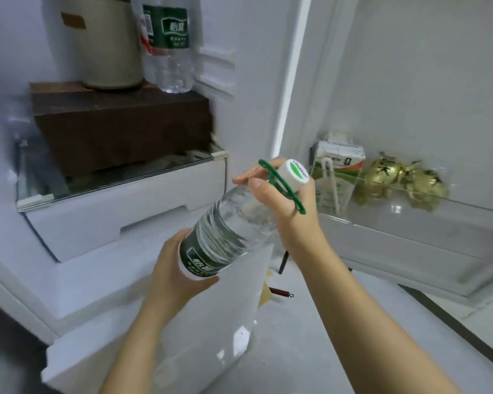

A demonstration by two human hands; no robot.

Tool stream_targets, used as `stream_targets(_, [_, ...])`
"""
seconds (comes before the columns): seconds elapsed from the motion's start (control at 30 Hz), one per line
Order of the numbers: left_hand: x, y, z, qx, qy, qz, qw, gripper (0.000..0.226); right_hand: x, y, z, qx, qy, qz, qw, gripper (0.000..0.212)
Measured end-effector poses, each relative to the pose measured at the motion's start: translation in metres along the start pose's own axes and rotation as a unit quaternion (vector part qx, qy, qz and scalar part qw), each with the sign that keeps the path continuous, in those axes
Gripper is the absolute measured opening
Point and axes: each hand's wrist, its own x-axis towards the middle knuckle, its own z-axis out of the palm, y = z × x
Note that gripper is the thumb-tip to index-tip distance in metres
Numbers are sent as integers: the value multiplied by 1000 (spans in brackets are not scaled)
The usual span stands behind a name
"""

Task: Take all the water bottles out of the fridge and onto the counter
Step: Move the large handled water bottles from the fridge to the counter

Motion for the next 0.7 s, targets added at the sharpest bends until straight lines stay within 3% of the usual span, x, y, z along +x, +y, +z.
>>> stream_targets(0.1, [-31,35,22,-23,-23,43,999,87,-38,-32,-33,-25,26,-9,999,13])
stream_targets(0.23, [-81,73,67,-75,-73,39,994,80,-97,-71,-83,-60,75,-1,995,8])
stream_targets(0.33, [-119,97,109,-97,-129,27,987,89,-145,-99,-122,-90,117,7,989,8])
stream_targets(0.7, [-197,218,242,-180,-331,54,925,95,-276,-207,-250,-208,287,23,935,12])
